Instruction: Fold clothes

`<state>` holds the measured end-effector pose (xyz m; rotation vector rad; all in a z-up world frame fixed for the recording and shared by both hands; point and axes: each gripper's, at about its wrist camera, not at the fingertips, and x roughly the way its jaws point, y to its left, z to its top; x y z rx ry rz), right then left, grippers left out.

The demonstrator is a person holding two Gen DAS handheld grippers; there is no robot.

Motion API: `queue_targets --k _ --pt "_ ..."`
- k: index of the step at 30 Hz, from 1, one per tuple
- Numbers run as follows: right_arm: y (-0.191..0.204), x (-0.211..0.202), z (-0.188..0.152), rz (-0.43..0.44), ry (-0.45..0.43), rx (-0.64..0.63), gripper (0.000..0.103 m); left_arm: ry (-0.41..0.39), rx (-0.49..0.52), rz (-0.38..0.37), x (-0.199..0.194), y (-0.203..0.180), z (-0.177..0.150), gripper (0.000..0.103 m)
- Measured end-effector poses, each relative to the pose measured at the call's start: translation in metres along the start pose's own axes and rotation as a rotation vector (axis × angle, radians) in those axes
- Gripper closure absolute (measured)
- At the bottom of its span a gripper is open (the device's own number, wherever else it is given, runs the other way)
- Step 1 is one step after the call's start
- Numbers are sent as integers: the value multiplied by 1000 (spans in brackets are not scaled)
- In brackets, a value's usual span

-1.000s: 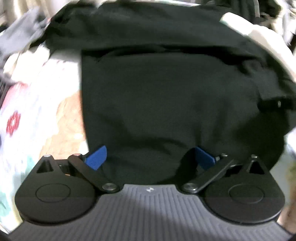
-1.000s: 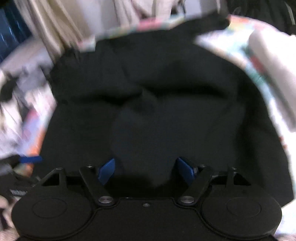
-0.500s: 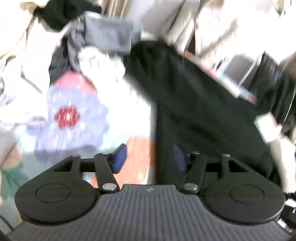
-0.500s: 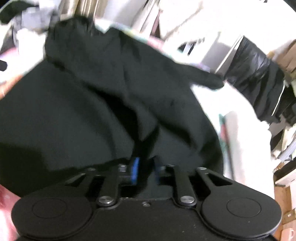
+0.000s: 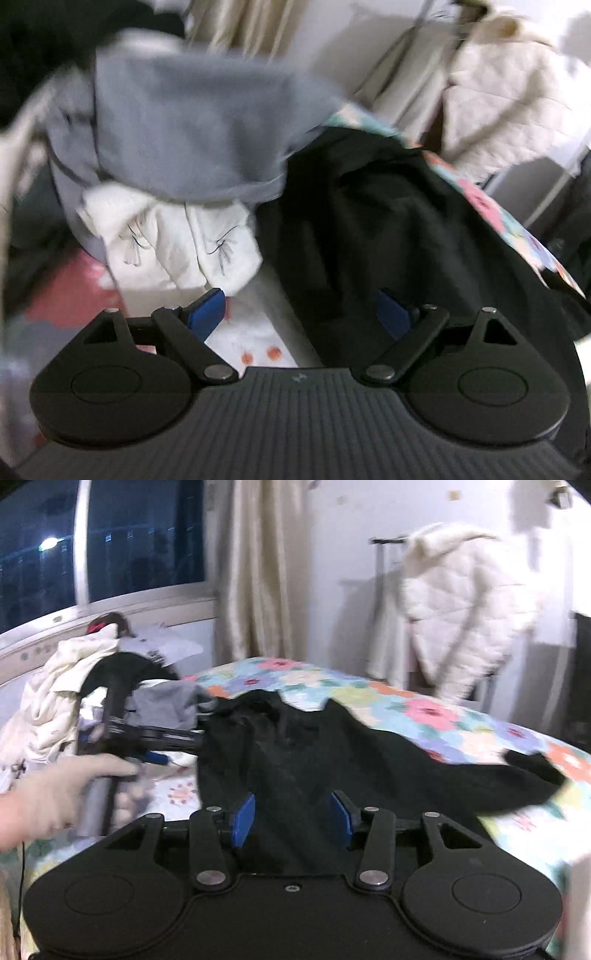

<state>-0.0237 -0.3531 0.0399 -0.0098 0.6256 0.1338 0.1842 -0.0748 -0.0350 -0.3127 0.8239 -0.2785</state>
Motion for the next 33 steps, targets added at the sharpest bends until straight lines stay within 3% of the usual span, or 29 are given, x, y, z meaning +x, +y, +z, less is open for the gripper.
queue_targets --k 1,2,3,4,6,9,11,15,17,20,21,23,24,25,28,29,31,33 --pt "-1 15 5 20 6 -16 53 20 -16 -22 11 6 0 21" --pt "-3 30 9 41 12 -33 53 39 -30 -46 22 12 0 35" --pt "2 50 14 57 23 -54 52 46 -19 -103 28 15 0 79" --pt "7 71 20 75 37 -79 52 47 -23 -158 27 17 1 98" --pt "16 102 24 100 50 -160 52 6 -23 -237 19 17 3 98" --pt "29 139 33 96 58 -260 52 -95 100 -269 -7 -1 13 98" --pt "33 158 42 89 47 -251 51 -162 143 -305 -20 -10 20 98" --pt "55 168 38 171 13 -258 49 -205 139 -392 -28 -14 25 98" --pt "71 169 31 148 -10 -329 48 -213 173 -393 -28 -17 27 98" --pt "85 177 33 26 -55 -418 47 -233 203 -441 -37 -21 31 99" --pt "83 180 39 26 -66 -419 48 -239 204 -466 -41 -23 32 99" --pt "77 183 51 75 -94 -404 56 -272 218 -499 -50 -25 33 99" --pt "75 184 56 89 -93 -403 77 -281 232 -506 -54 -28 33 99" --pt "75 183 60 96 -88 -408 86 -288 242 -505 -57 -29 34 99" --pt "79 169 62 169 -83 -424 90 -311 220 -535 -58 -28 38 99" --pt "81 163 61 209 -89 -426 87 -314 212 -544 -58 -28 39 99" --pt "86 151 55 212 -96 -428 70 -313 210 -543 -61 -27 41 99" --pt "87 140 51 227 -107 -395 39 -306 197 -558 -62 -28 44 99"
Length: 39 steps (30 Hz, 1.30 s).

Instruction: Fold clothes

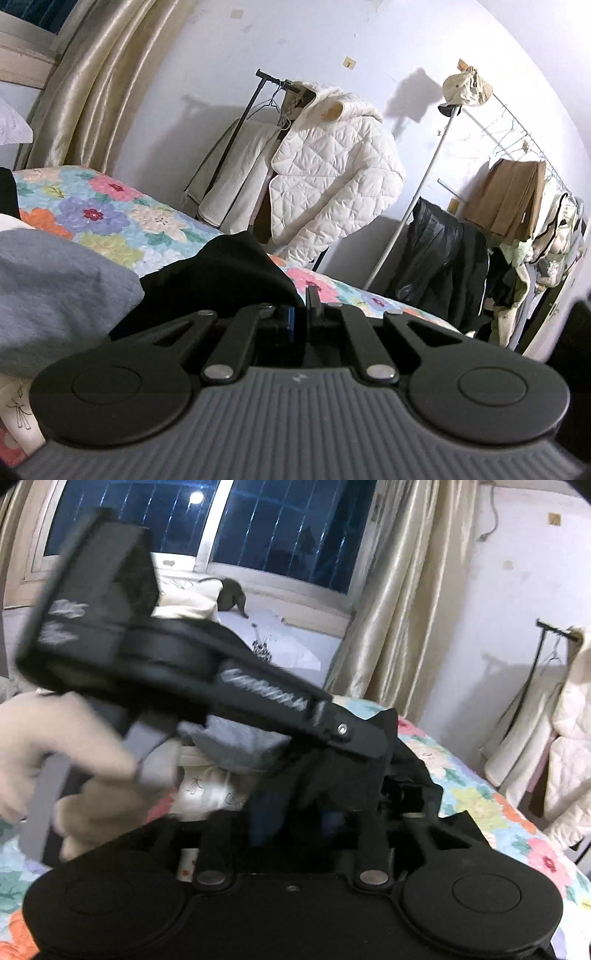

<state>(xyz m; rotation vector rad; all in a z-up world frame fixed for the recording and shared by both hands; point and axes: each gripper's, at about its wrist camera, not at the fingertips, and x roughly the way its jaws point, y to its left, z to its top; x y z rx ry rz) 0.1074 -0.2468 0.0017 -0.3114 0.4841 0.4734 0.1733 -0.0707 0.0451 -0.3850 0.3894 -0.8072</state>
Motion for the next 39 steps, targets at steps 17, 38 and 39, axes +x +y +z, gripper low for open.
queue_targets --k 17,38,39 --pt "-58 23 -20 -245 139 63 101 122 104 102 17 -18 -13 66" --pt "-204 -30 -45 -213 239 714 98 330 419 470 18 -66 72 54" --pt "-210 -28 -49 -171 263 730 95 342 398 452 21 -60 73 54"
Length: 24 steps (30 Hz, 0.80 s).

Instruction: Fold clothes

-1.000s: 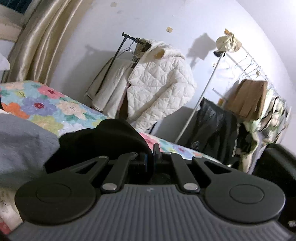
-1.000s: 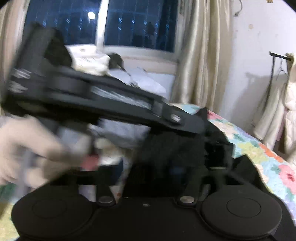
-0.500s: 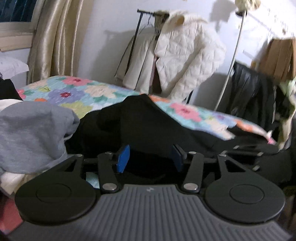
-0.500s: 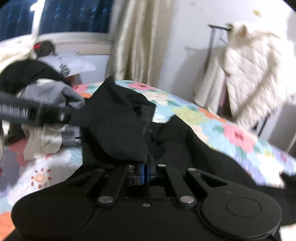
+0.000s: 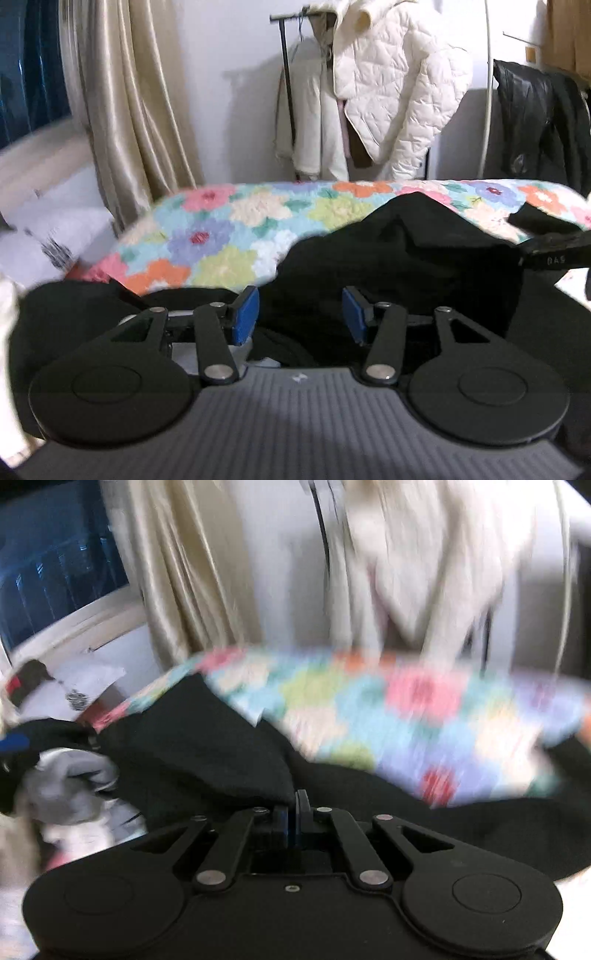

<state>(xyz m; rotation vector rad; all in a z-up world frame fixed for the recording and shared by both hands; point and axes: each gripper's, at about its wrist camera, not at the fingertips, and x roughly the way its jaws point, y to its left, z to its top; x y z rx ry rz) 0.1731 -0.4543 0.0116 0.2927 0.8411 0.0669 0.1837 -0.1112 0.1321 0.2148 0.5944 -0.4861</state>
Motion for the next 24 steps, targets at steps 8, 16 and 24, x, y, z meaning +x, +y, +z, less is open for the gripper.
queue_targets --k 8,16,24 --pt "-61 -8 21 12 -71 -5 68 22 -12 -137 84 3 -41 47" --pt "-113 91 67 139 79 -189 68 -50 -21 -271 176 -3 -29 36" --pt "-86 178 73 212 261 -276 47 67 -52 -294 206 -8 -11 30"
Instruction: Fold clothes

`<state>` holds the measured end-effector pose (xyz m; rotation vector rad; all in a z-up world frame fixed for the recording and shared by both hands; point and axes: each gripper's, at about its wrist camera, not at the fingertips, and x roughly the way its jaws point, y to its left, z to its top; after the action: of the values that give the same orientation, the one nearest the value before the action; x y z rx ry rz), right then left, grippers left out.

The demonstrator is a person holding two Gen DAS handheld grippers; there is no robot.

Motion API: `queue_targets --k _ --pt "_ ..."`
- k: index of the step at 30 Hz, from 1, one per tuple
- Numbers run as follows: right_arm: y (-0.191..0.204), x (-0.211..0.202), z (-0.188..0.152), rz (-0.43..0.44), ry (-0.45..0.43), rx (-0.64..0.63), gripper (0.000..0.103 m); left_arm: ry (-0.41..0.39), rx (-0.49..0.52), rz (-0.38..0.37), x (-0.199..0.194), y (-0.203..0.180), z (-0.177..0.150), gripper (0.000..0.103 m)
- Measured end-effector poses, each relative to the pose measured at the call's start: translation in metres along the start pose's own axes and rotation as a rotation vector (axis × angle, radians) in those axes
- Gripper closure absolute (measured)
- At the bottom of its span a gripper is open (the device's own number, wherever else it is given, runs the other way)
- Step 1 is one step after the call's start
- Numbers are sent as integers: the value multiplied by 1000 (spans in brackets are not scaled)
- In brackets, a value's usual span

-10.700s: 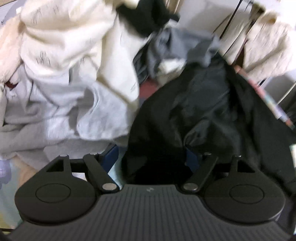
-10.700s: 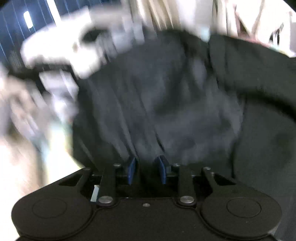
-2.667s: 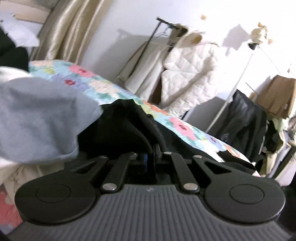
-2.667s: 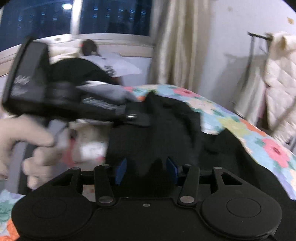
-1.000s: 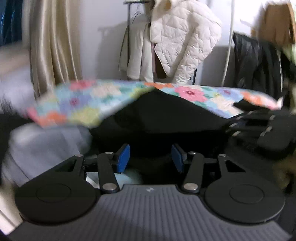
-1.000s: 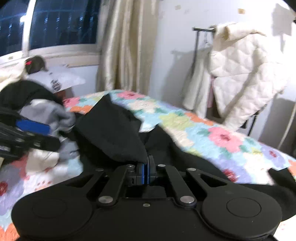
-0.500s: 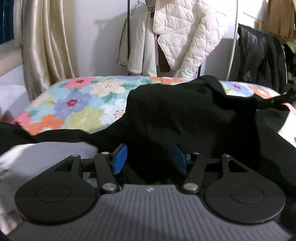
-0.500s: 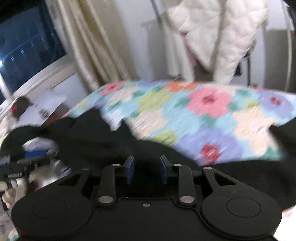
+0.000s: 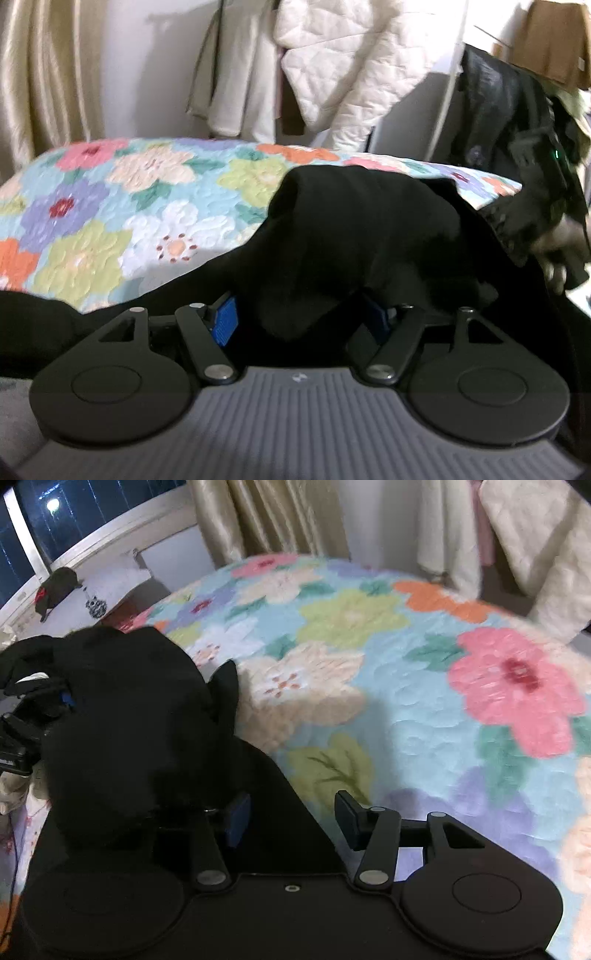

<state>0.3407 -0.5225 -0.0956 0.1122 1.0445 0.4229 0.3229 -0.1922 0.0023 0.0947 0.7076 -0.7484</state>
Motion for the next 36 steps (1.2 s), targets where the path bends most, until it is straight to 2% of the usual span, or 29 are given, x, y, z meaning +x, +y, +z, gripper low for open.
queue_targets --k 1,3,5,6,8,10,11,14,16,18,20,21,22,23,27,29,32,35,36 --pt "0 4 0 -2 9 2 48 14 -6 8 2 1 2 23" --pt "0 2 -1 35 16 16 93 45 28 22 8 -2 8 22" --pt "8 -9 -1 30 3 -24 97 93 62 -10 13 -6 14 70" --pt "10 -17 -1 16 -21 -35 98 133 45 -39 14 -8 16 101" --pt "8 -49 0 -31 -119 4 98 127 44 31 5 -17 16 101" --pt "7 -91 -3 -100 -246 23 99 67 140 124 -13 -32 16 101" --pt "6 -113 -5 -148 -309 26 99 42 157 172 -23 -36 18 101" --pt "-8 -163 -16 -333 -439 98 99 16 84 234 -39 -26 30 101" --pt "-19 -175 -22 -479 -456 104 99 28 20 233 -35 -11 34 101" --pt "-46 -167 -30 -603 -387 146 99 52 -25 216 -19 3 36 98" --pt "-77 -152 -43 -658 -298 247 95 101 -15 201 11 7 35 90" --pt "-80 -152 -49 -650 -297 283 94 112 -14 210 21 5 33 83" --pt "-80 -153 -54 -639 -302 316 92 123 -13 218 30 3 31 67" --pt "-81 -153 -59 -628 -306 350 89 134 -12 227 40 1 30 63" --pt "-21 -180 -76 -532 -415 372 60 118 -11 269 38 -11 34 54" --pt "11 -175 -86 -359 -399 360 58 80 -12 268 19 -22 42 54" --pt "59 -152 -106 -169 -342 369 52 21 -10 218 -10 -39 51 54" --pt "91 -123 -115 -39 -282 402 49 58 -20 126 -6 -56 58 46" --pt "99 -114 -116 -39 -259 399 49 77 -21 110 1 -62 60 45"
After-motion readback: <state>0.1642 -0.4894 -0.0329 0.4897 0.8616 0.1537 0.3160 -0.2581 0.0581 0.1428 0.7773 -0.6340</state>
